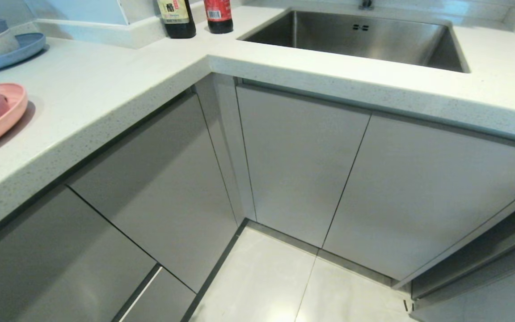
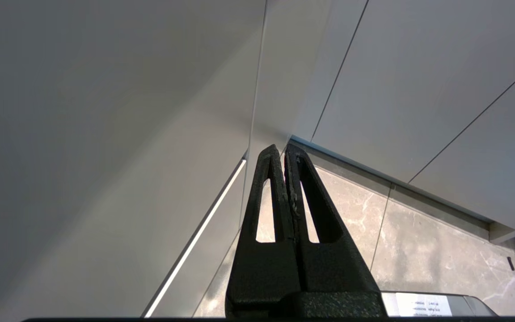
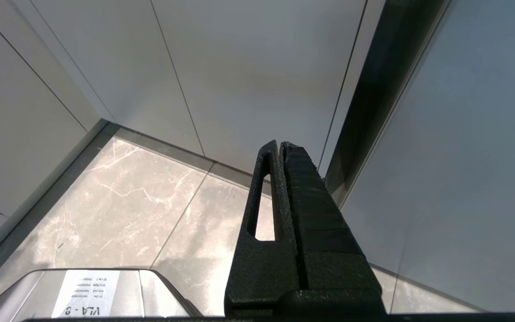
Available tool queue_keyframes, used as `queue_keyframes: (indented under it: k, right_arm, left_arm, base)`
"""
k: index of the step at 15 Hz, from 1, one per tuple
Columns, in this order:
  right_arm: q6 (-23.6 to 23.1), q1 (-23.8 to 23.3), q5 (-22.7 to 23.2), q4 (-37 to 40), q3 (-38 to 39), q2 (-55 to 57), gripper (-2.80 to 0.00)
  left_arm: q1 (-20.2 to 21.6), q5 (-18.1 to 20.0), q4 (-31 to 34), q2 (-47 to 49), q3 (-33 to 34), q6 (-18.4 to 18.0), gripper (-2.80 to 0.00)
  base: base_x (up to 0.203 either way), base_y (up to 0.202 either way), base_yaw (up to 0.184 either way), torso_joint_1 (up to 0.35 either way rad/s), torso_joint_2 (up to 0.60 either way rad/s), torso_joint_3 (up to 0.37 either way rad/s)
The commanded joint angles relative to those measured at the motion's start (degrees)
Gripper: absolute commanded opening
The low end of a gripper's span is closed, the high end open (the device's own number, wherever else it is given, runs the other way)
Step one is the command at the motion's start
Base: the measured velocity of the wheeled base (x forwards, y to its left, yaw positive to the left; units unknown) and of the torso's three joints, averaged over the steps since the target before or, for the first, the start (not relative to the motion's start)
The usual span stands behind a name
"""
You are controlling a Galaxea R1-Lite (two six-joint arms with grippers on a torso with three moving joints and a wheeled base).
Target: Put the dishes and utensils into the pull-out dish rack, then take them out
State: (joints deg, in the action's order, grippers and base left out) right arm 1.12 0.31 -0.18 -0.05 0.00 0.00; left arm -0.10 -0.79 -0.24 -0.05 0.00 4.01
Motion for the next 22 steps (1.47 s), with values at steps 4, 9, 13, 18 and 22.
queue_keyframes:
  k: [4,9,13,18,22]
  right_arm:
    - [0.0,0.0,0.0,0.0,0.1,0.0,-2.80]
    - [0.0,0.0,0.0,0.0,0.1,0.0,-2.80]
    - [0.0,0.0,0.0,0.0,0.1,0.0,-2.80]
    - [0.0,0.0,0.1,0.0,0.1,0.0,-2.80]
    - [0.0,0.0,0.0,0.0,0.1,0.0,-2.80]
  left_arm:
    - [0.0,0.1,0.0,0.1,0.2,-0.2,-2.80]
    - [0.0,0.2,0.0,0.1,0.2,-0.2,-2.80]
    - [0.0,0.2,0.1,0.1,0.2,-0.4,-2.80]
    - [0.0,0.3,0.1,0.1,0.2,-0.4,-2.80]
    - [0.0,0.3,0.1,0.1,0.2,-0.4,-2.80]
  base:
    - [0.000,0.000,0.000,0.001,0.00,0.134]
    - [0.000,0.000,0.000,0.003,0.00,0.203]
    - [0.000,0.000,0.000,0.001,0.00,0.205]
    - [0.000,0.000,0.000,0.001,0.00,0.205]
    - [0.000,0.000,0.000,0.001,0.00,0.203]
